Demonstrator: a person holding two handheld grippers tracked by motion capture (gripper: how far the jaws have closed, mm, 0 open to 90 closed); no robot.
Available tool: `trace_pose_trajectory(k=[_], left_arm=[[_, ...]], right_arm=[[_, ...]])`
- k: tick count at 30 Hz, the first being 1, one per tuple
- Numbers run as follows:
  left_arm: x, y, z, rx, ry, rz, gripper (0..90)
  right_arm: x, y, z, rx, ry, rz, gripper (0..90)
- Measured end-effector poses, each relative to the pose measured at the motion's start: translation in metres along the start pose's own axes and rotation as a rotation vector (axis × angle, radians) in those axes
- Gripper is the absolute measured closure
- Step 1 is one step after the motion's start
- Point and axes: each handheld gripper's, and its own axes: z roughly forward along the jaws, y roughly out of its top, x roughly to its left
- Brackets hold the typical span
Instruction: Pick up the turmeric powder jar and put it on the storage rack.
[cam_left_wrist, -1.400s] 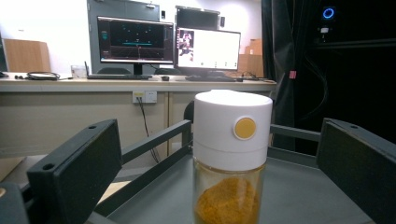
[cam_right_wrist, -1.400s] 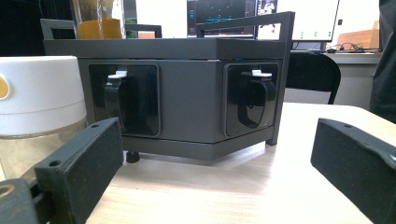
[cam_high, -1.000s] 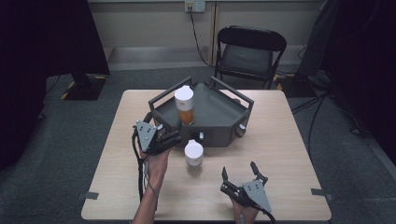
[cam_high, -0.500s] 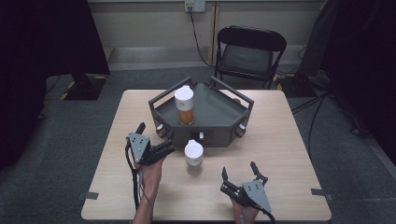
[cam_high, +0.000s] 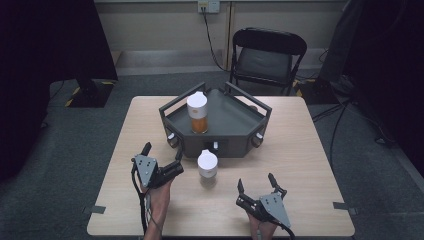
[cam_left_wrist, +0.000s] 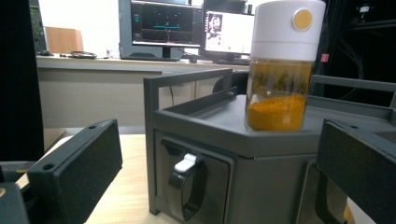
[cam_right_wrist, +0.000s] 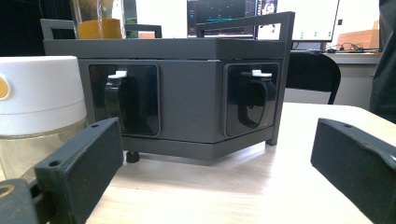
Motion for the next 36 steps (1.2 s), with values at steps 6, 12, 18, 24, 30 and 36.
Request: trace_pose_trajectory(k=[6,12,18,24,30,36], left_arm=[[0.001,-0.01,-0.008,0.003,0.014,-0.006,0.0],[0.0,-0.02,-0.013,0.004,0.03,0.004,0.0],[0.001,-0.03,-0.02,0.013,0.034,0.01,0.0],[0.001,-0.041,-0.026,0.021,0.042,0.008,0.0],[-0.001,-0.048,-0.03,0.023,0.053,0.01,0.0],[-0.002,-0.053,-0.032,0.015,0.056,0.018,0.0]], right_arm=[[0.0,0.0,0.0,0.0,0.0,0.0,1.2],[0.0,0.0,0.0,0.0,0.0,0.0,1.2],[0.0,0.0,0.0,0.0,0.0,0.0,1.2],[0.0,0.0,0.0,0.0,0.0,0.0,1.2],[0.0,0.0,0.0,0.0,0.0,0.0,1.2],[0.0,0.0,0.0,0.0,0.0,0.0,1.2]])
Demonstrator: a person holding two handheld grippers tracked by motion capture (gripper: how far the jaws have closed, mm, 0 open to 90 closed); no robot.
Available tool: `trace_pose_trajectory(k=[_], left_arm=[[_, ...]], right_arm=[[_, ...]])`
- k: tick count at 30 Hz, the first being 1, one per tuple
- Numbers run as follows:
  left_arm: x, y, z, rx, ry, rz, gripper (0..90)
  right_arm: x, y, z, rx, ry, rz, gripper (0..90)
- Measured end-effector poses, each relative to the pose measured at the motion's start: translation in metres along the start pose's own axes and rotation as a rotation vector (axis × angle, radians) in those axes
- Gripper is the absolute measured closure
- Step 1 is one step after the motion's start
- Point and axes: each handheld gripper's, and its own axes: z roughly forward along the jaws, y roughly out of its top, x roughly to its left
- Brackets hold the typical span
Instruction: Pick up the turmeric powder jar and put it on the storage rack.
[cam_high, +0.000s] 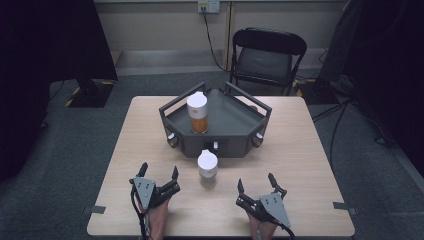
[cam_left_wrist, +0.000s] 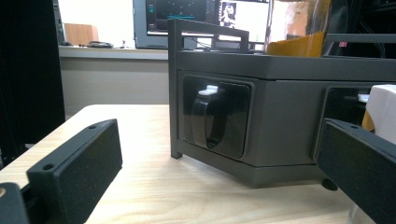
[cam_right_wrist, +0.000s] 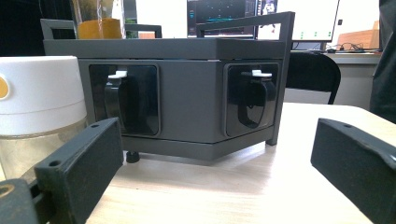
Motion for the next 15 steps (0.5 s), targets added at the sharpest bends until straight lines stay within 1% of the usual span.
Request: trace_pose_trajectory(k=[4,5,8,15], left_arm=[[-0.0021,-0.0038,-0.0016,0.003,0.003,0.009,0.0],[-0.0027,-0.0031,-0.0017,0.011,0.004,0.015,0.0],[-0.0041,-0.004,-0.0017,0.006,0.003,0.03,0.0],[-0.0057,-0.0035,-0.0015,0.017,0.005,0.041,0.0]], right_arm=[[0.0,0.0,0.0,0.0,0.0,0.0,1.2],[0.0,0.0,0.0,0.0,0.0,0.0,1.2],[0.0,0.0,0.0,0.0,0.0,0.0,1.2],[0.0,0.0,0.0,0.0,0.0,0.0,1.2]])
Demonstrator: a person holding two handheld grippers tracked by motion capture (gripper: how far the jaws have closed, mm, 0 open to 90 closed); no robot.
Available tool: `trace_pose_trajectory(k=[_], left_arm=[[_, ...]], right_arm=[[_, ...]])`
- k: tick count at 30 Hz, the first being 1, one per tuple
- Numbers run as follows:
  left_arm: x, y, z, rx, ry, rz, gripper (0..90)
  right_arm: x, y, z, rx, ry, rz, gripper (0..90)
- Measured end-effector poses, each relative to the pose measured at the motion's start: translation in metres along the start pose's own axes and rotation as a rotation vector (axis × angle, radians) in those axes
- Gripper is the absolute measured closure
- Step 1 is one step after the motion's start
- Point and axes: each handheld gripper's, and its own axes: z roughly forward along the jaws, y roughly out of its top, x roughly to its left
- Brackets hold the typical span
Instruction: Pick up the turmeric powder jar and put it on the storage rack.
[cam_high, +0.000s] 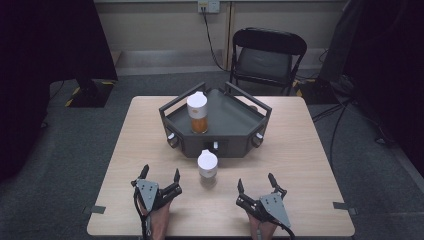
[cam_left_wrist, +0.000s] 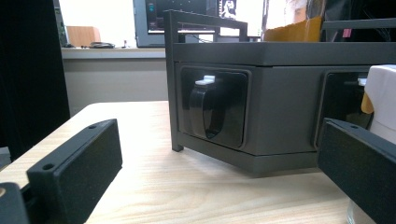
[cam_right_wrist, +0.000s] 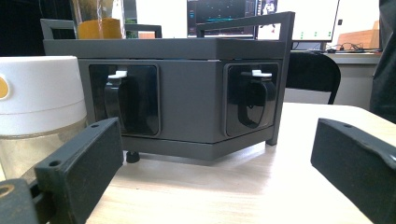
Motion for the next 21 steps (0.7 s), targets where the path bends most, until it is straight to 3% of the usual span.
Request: trace_pose_trajectory(k=[10,15,21], left_arm=[[-0.004,0.002,-0.001,0.024,-0.001,0.011,0.0],[-0.004,-0.01,-0.004,-0.004,0.007,0.005,0.1],[-0.006,-0.009,-0.004,-0.003,0.019,0.001,0.2]], right_arm=[[0.0,0.0,0.0,0.0,0.0,0.0,1.2],[0.0,0.0,0.0,-0.001,-0.001,0.0,1.2],[0.0,0.0,0.0,0.0,-0.001,0.0,1.2]])
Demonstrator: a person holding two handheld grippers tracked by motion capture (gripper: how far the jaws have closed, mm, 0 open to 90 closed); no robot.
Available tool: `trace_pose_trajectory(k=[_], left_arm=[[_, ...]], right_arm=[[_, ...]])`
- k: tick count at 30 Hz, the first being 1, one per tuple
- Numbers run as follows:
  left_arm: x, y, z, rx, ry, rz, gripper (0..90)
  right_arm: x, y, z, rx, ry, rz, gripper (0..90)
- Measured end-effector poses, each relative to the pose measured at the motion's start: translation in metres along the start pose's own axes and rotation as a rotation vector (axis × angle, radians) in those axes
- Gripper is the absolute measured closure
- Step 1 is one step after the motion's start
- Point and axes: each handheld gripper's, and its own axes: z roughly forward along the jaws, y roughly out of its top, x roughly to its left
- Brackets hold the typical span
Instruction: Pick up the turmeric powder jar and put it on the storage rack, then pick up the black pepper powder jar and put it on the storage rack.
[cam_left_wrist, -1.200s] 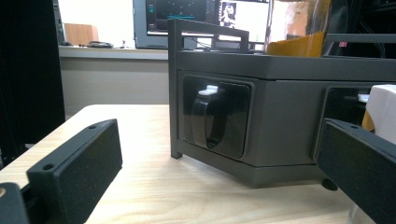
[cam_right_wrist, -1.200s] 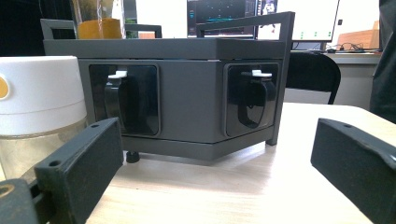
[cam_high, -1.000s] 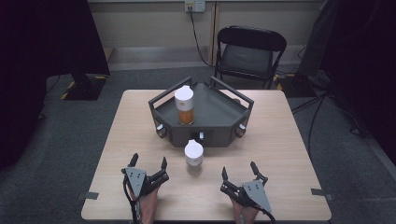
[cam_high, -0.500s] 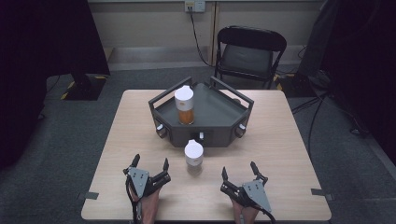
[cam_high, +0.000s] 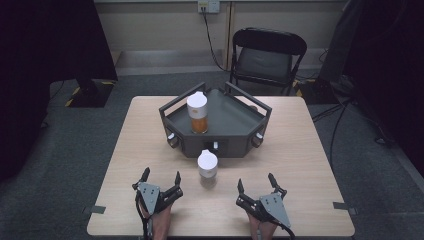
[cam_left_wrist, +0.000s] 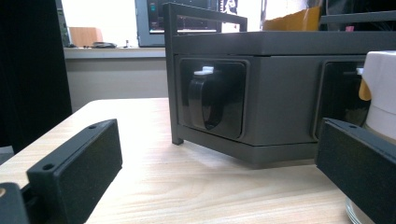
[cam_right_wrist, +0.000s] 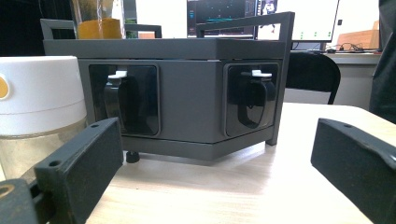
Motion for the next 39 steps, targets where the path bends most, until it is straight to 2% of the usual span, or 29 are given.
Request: trace_pose_trajectory(k=[4,26,31,39], left_arm=[[-0.001,-0.002,-0.001,-0.013,0.006,-0.004,0.2],[-0.001,-0.003,-0.001,-0.014,0.007,-0.004,0.1],[-0.001,-0.003,-0.001,-0.014,0.007,-0.004,0.0],[-0.001,-0.003,-0.001,-0.015,0.007,-0.004,0.0]], right_arm=[[0.0,0.0,0.0,0.001,-0.001,0.0,1.2],[-0.001,0.0,0.0,-0.003,0.002,0.002,1.1],[-0.002,0.002,-0.001,0.001,0.006,0.01,1.1],[-0.001,0.01,-0.003,-0.022,0.02,0.018,1.1]])
